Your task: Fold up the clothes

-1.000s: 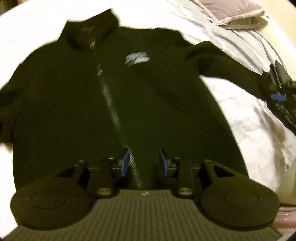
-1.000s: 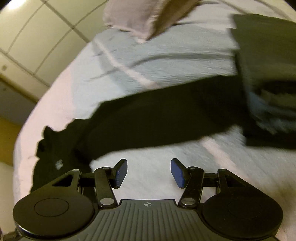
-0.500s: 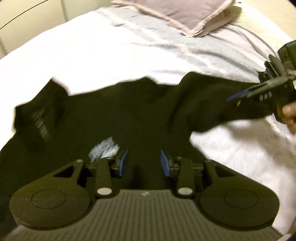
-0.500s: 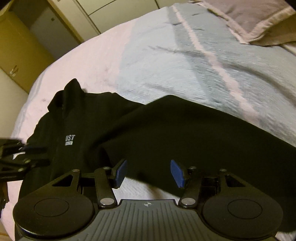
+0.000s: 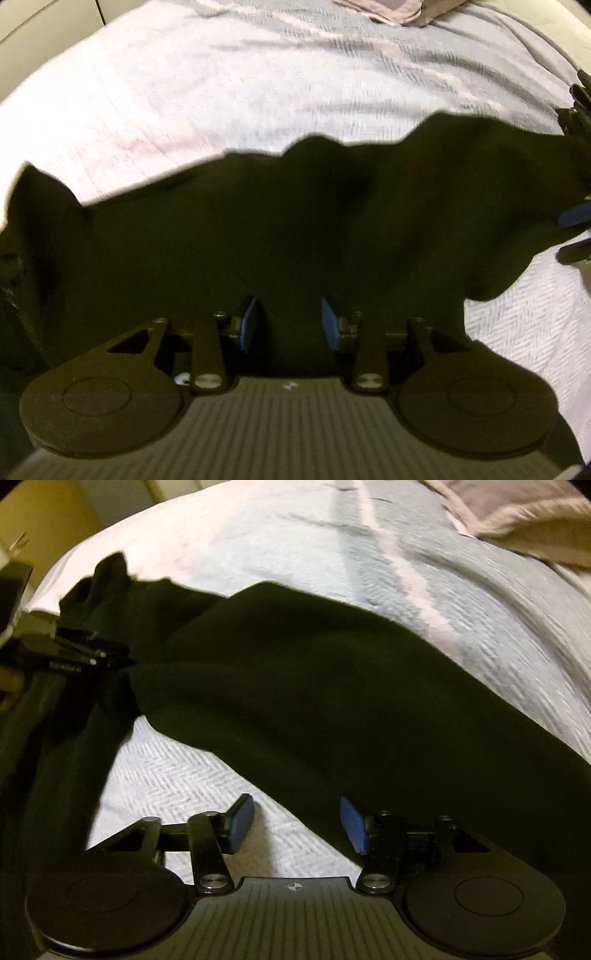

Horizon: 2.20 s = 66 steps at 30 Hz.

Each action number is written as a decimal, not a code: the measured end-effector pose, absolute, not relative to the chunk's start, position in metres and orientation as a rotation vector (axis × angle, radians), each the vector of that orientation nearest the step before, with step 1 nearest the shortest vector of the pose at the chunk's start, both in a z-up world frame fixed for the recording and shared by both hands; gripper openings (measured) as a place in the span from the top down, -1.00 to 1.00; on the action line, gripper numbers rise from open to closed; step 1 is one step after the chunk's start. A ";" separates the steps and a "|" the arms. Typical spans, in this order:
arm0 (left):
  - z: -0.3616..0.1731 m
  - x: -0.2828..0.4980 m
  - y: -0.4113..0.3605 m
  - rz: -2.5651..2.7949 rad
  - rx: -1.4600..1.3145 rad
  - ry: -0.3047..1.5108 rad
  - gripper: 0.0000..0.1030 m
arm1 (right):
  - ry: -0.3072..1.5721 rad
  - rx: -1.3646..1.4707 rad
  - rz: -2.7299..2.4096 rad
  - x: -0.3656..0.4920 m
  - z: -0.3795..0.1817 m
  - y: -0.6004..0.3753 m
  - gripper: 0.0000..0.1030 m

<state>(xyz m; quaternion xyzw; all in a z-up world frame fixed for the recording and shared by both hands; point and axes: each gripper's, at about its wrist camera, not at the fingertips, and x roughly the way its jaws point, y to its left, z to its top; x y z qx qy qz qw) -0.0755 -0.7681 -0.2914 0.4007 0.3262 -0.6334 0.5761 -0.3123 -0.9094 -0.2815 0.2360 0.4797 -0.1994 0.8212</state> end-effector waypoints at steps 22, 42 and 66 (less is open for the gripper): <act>-0.301 -0.092 -0.799 -1.579 0.935 0.652 0.39 | 0.874 0.612 -0.818 -0.403 -0.258 -0.905 -0.08; -0.270 -0.157 -0.739 -1.768 0.988 0.440 0.40 | 0.482 0.911 -1.258 -0.460 -0.271 -0.904 0.46; -0.246 -0.141 -0.670 -1.603 1.001 0.529 0.33 | 0.683 0.473 -1.249 -0.465 -0.206 -0.864 0.34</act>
